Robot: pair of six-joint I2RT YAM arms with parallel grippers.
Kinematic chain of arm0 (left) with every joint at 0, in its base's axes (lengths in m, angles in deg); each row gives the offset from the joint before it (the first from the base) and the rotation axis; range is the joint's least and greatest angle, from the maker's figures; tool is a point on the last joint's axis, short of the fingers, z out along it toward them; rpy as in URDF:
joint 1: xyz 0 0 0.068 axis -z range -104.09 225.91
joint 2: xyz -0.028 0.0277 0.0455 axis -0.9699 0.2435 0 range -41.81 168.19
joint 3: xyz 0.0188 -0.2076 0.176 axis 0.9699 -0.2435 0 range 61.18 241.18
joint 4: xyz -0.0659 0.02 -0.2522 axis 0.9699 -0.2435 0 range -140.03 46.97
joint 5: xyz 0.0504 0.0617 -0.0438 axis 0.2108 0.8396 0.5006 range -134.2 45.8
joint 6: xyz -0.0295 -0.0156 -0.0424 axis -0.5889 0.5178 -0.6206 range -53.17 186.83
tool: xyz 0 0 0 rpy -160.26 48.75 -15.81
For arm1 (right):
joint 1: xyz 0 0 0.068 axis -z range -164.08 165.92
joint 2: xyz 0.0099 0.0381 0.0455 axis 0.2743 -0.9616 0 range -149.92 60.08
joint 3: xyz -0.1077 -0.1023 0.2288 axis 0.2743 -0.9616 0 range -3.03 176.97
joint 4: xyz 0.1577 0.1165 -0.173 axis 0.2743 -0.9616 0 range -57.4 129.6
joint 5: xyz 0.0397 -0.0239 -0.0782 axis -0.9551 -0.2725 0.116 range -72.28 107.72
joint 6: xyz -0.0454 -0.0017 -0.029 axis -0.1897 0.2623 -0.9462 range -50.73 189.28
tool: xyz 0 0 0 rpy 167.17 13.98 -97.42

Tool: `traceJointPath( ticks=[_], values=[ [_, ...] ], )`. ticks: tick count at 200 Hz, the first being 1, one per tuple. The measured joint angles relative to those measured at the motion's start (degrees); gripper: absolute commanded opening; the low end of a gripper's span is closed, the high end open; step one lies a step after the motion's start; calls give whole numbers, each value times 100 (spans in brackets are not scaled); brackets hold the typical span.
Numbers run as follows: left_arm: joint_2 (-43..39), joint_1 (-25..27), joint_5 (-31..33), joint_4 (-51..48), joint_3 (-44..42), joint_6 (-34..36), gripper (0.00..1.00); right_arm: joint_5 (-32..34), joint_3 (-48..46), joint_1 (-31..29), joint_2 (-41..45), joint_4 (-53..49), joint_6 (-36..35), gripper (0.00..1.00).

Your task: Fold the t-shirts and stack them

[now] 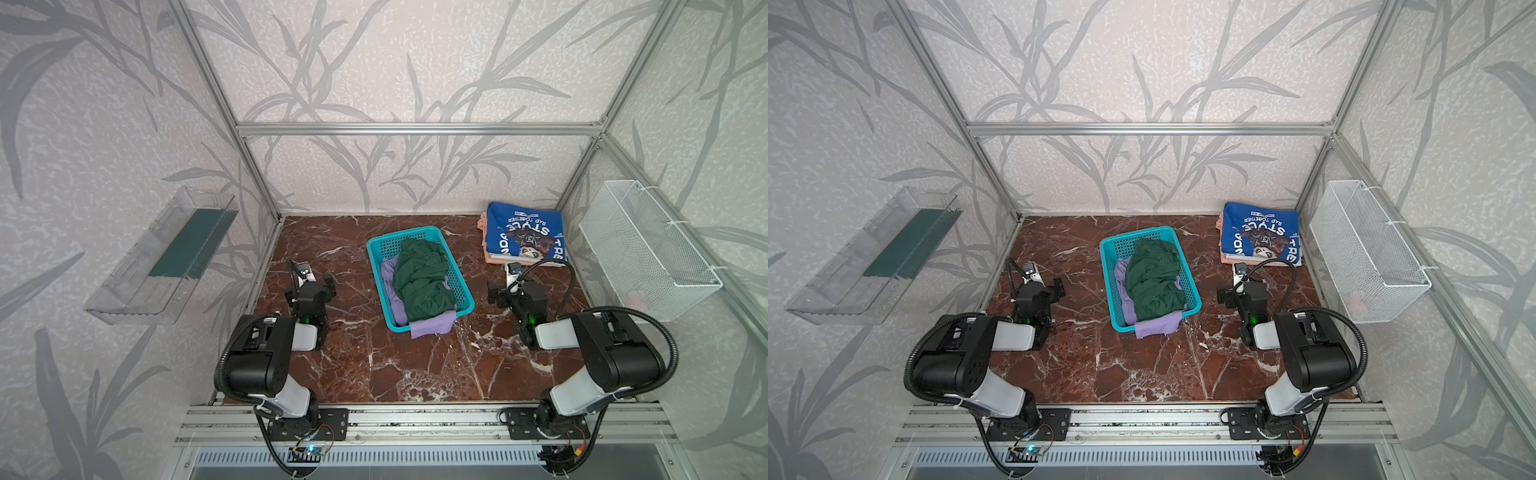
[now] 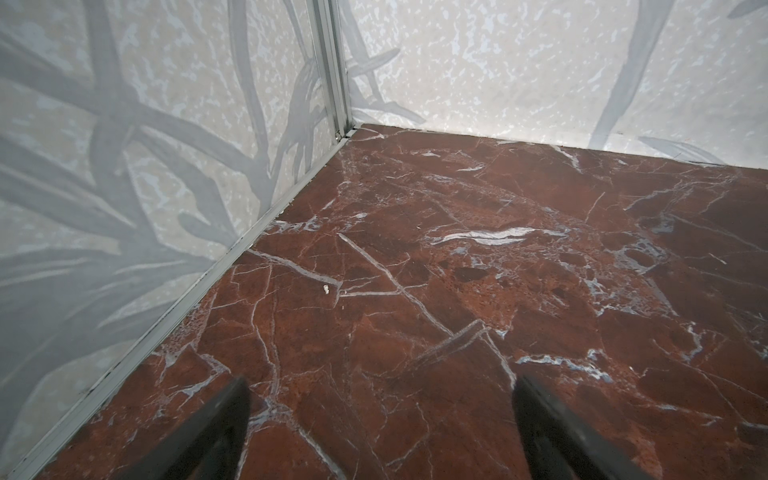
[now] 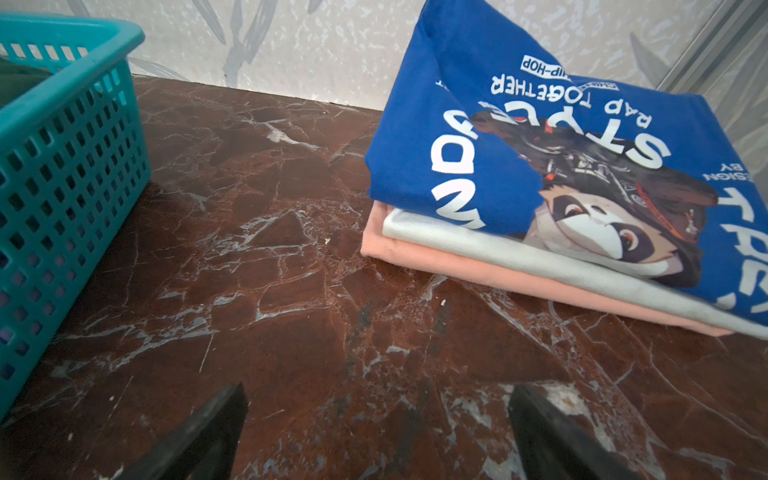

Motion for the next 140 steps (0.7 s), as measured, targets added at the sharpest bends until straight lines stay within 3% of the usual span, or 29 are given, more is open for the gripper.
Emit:
traceJointPath(
  ticks=[140],
  values=[
    [0,-4,-2,0,0,2,99,2,0,0,0,-2,-4,99]
  ],
)
